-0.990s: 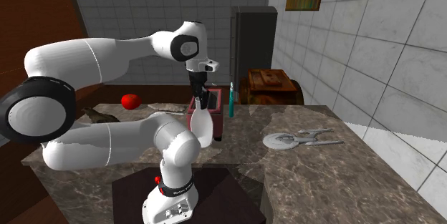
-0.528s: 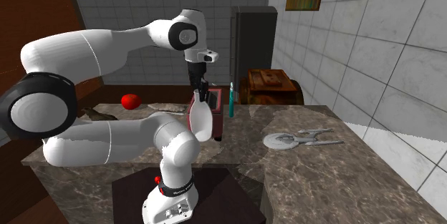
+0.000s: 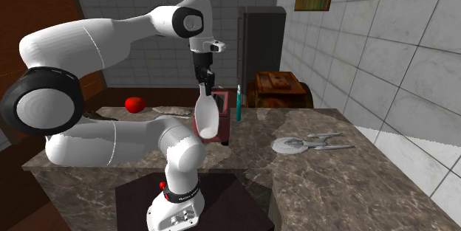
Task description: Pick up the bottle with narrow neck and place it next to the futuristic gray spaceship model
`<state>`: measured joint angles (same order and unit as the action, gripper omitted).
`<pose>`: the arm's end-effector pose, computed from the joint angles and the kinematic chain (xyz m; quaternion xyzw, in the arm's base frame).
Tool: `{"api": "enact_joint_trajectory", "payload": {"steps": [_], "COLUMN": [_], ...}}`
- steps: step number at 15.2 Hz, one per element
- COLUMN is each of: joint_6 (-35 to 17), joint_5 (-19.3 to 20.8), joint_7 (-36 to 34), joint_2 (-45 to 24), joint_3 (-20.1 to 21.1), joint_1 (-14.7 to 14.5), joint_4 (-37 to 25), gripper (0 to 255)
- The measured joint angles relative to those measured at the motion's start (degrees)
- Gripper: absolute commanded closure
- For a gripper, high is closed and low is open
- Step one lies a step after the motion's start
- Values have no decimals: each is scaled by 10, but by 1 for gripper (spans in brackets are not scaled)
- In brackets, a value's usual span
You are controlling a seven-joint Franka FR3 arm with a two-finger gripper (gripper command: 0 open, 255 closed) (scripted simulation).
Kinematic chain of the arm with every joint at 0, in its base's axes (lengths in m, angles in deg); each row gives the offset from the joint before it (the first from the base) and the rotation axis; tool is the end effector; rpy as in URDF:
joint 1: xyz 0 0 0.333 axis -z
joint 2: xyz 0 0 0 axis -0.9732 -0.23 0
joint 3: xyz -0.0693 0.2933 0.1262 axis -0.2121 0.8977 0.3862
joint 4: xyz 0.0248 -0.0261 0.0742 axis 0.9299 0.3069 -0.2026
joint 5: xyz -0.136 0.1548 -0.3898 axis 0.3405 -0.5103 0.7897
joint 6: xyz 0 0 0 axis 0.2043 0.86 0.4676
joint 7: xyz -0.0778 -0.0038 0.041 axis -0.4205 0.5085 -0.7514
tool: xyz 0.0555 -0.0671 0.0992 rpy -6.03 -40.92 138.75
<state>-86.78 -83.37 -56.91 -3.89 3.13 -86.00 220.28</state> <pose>0.2146 0.1630 0.5652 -1.0000 -0.0010 -0.0047 0.0028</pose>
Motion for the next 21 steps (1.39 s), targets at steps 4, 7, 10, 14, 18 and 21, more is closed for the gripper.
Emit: {"api": "enact_joint_trajectory", "payload": {"steps": [4, 7, 10, 14, 18, 21], "joint_6": [22, 39, 55, 80, 101, 120], "joint_5": [8, 11, 13, 17, 23, 26], "joint_7": [0, -2, -5, -8, -9, -10], "joint_2": [-14, -26, -39, -53, -74, -90], "joint_3": [-8, -11, -12, -16, -21, -24], "joint_1": [4, 6, 8, 11, 14, 16], "joint_4": [-35, -65, -94, -133, -175, -209], "gripper": [255, 255, 255, 255, 255, 255]}}
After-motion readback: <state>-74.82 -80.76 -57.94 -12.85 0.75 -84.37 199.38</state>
